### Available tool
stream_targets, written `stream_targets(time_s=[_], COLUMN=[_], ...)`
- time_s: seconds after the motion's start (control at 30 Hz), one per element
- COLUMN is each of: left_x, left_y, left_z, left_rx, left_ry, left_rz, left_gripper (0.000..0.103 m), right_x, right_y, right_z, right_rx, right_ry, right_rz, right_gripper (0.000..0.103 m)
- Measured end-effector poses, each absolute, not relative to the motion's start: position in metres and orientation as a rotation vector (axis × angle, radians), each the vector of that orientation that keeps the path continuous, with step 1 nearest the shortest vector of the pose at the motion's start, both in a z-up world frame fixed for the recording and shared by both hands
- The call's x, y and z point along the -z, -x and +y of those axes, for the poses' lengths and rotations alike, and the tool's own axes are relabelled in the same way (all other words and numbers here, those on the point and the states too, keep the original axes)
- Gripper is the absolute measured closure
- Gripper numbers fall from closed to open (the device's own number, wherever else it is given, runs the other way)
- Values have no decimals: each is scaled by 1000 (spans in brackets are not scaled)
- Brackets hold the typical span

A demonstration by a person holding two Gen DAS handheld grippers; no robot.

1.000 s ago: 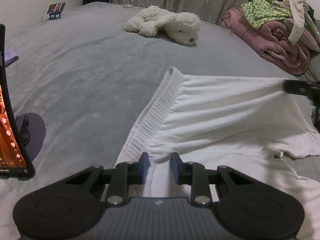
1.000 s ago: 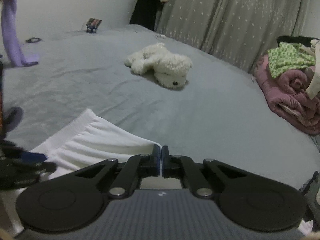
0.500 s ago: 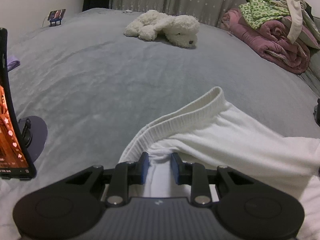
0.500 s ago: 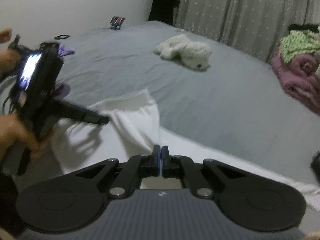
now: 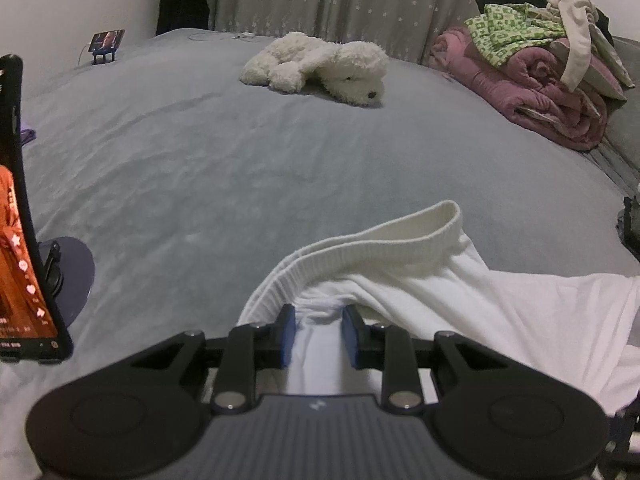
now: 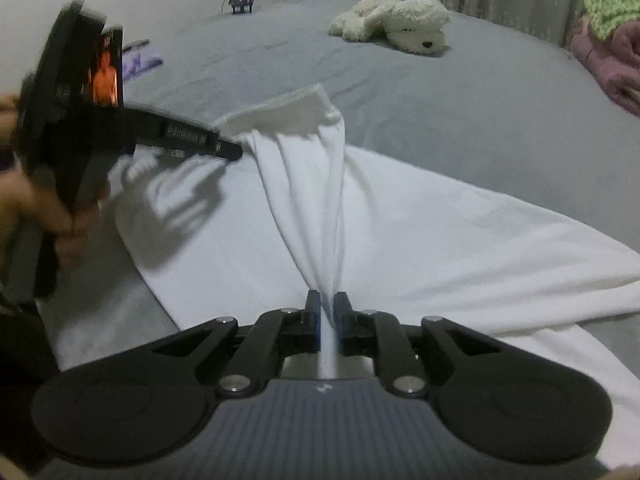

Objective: Fold clothes

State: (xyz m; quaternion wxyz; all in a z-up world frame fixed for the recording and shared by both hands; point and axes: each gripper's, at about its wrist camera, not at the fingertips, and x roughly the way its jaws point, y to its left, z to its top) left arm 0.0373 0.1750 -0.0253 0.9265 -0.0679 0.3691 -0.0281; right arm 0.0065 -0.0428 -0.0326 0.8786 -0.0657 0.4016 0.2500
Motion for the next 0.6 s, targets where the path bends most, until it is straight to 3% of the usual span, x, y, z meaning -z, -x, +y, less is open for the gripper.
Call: stream_targets(time_s=[0.03, 0.07, 0.13, 0.6], left_x=[24, 23, 20, 17], left_y=[-36, -34, -30, 1], left_z=[176, 177, 179, 218], left_rx=[59, 60, 66, 133], left_ry=[144, 149, 158, 189], left_rz=[756, 755, 751, 681], left_gripper=[76, 76, 75, 76], right_x=[30, 28, 26, 39], right_y=[-10, -14, -23, -91], right_z=[-45, -46, -46, -32], right_rx=[-531, -537, -545, -597], right_ry=[108, 78, 26, -120], right_rz=[834, 830, 818, 770], right_gripper=[83, 68, 56, 56])
